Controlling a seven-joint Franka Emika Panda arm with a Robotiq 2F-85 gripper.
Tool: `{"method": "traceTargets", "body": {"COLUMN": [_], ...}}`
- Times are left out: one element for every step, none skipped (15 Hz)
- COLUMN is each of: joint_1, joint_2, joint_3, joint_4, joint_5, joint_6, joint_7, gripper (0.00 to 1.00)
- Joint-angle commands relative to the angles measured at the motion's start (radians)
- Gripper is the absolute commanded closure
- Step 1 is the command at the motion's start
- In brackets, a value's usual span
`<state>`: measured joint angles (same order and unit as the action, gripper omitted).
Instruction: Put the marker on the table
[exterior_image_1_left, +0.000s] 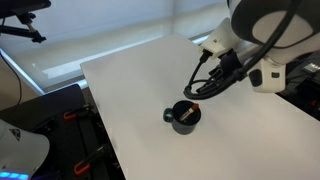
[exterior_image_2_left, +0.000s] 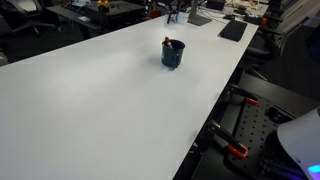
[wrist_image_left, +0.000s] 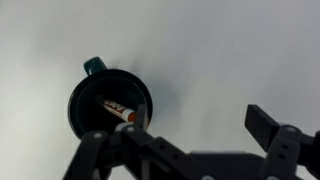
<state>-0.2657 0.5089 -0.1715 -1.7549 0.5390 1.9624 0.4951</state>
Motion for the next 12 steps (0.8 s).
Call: {"method": "traceTargets", "body": {"joint_1": [0.003,0.004,0.003,0.003,0.002,0.003,0.002,0.001,-0.001,0.000,0.000,-0.001], "joint_2": [0.009,0.017,0.028,0.037,0.046,0.054,0.062,0.072,0.078,0.062,0.069,0.074], "joint_3": [-0.004,-0.005,-0.005,-0.005,-0.005,-0.006,-0.005,-0.006,-0.006,-0.004,-0.004,-0.004], "joint_4": [0.010,0.015,0.022,0.027,0.030,0.032,0.035,0.039,0.041,0.015,0.018,0.020], "joint_5": [0.001,0.000,-0.001,-0.001,-0.002,-0.003,-0.003,-0.004,-0.003,-0.001,-0.001,-0.001], "joint_6": [-0.005,-0.004,-0.007,-0.010,-0.011,-0.010,-0.013,-0.016,-0.017,-0.003,-0.003,-0.003], "joint_7": [0.003,0.009,0.013,0.015,0.017,0.019,0.019,0.021,0.021,-0.001,-0.001,-0.001], "gripper": [0.00,0.00,0.00,0.00,0.00,0.00,0.00,0.00,0.00,0.00,0.00,0.00]}}
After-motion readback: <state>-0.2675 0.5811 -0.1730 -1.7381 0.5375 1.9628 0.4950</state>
